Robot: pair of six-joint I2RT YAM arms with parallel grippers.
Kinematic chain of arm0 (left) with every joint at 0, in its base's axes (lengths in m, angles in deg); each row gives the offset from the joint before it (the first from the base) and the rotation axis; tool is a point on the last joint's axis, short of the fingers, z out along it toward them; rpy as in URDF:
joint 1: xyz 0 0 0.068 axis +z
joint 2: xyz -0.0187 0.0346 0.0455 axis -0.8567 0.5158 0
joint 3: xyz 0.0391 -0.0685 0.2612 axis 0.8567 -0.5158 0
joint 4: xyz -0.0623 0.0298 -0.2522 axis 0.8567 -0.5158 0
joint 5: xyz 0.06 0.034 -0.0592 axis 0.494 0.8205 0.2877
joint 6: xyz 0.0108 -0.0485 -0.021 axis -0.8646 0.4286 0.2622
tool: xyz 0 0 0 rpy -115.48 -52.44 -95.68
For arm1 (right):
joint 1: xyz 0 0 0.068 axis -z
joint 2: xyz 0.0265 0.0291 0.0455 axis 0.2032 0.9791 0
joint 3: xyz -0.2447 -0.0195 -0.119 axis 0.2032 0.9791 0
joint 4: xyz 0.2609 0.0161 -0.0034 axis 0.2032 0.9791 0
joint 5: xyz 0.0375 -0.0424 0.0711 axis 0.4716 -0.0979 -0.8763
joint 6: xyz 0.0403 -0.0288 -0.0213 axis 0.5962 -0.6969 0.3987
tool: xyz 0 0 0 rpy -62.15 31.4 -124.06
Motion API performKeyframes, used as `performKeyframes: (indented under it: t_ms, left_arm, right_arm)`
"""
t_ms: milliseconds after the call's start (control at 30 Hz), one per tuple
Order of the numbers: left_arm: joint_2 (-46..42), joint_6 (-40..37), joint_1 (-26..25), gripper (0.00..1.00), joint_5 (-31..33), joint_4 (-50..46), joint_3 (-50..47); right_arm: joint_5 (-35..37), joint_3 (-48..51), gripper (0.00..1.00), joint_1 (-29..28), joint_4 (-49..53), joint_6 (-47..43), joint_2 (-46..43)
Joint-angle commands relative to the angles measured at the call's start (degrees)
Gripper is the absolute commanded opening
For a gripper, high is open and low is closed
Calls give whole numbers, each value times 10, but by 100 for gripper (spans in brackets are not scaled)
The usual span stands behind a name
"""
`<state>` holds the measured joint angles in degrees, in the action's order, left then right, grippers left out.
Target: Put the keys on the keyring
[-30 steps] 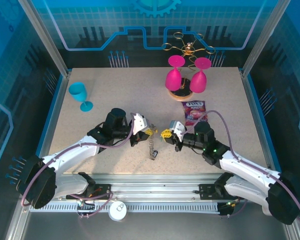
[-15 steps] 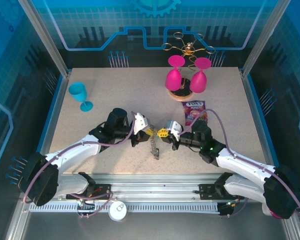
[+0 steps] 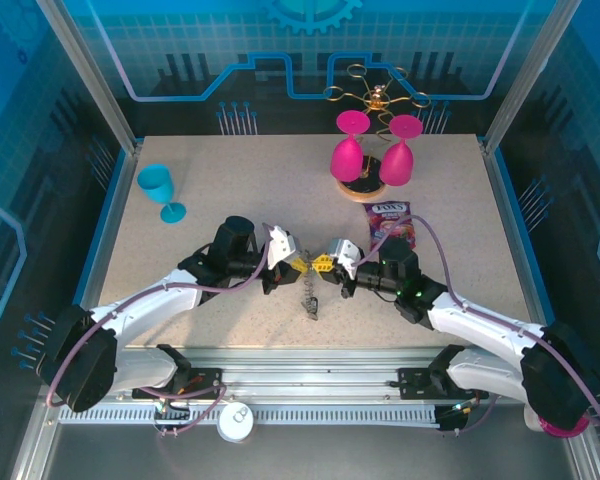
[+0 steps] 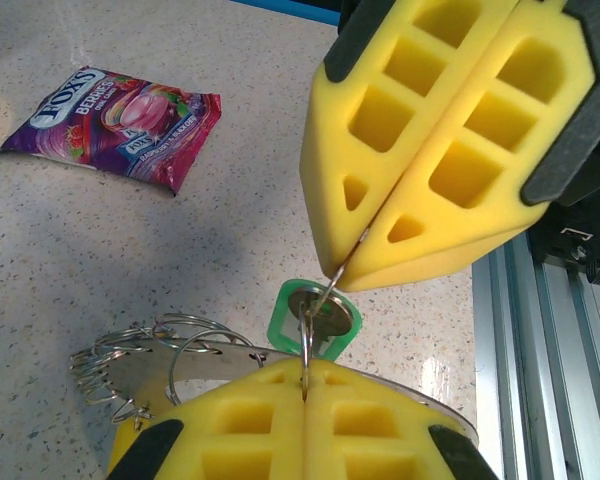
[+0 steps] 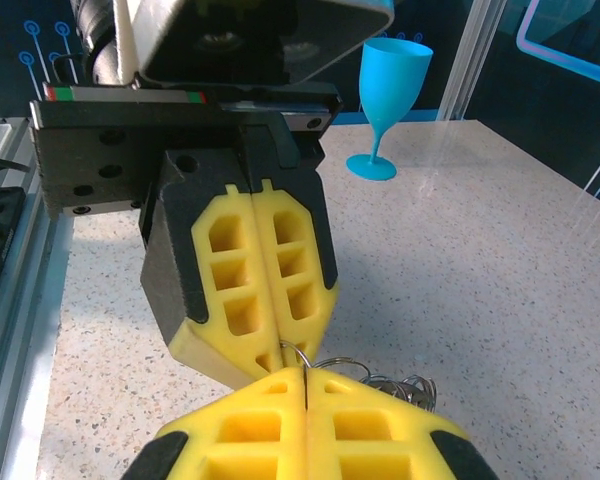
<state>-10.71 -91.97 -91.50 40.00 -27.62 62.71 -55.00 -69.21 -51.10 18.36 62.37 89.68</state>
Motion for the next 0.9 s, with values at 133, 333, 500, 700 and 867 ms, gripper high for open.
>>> performKeyframes:
  t_ms: [133, 333, 500, 700, 867]
  left_arm:
    - [3, 10, -6, 0, -33, 8, 19]
    - [4, 12, -5, 0, -37, 7, 21]
    - [4, 14, -5, 0, -40, 7, 21]
    - [-4, 7, -5, 0, -28, 22, 14]
    - [-11, 4, -5, 0, -7, 32, 10]
  right_arm:
    - [19, -17, 0, -9, -16, -5, 6]
    - [39, -21, 0, -16, -11, -8, 8]
    - [68, -24, 0, -18, -4, -2, 13]
    - [136, -29, 0, -20, 7, 45, 14]
    - [160, -32, 0, -28, 14, 62, 17]
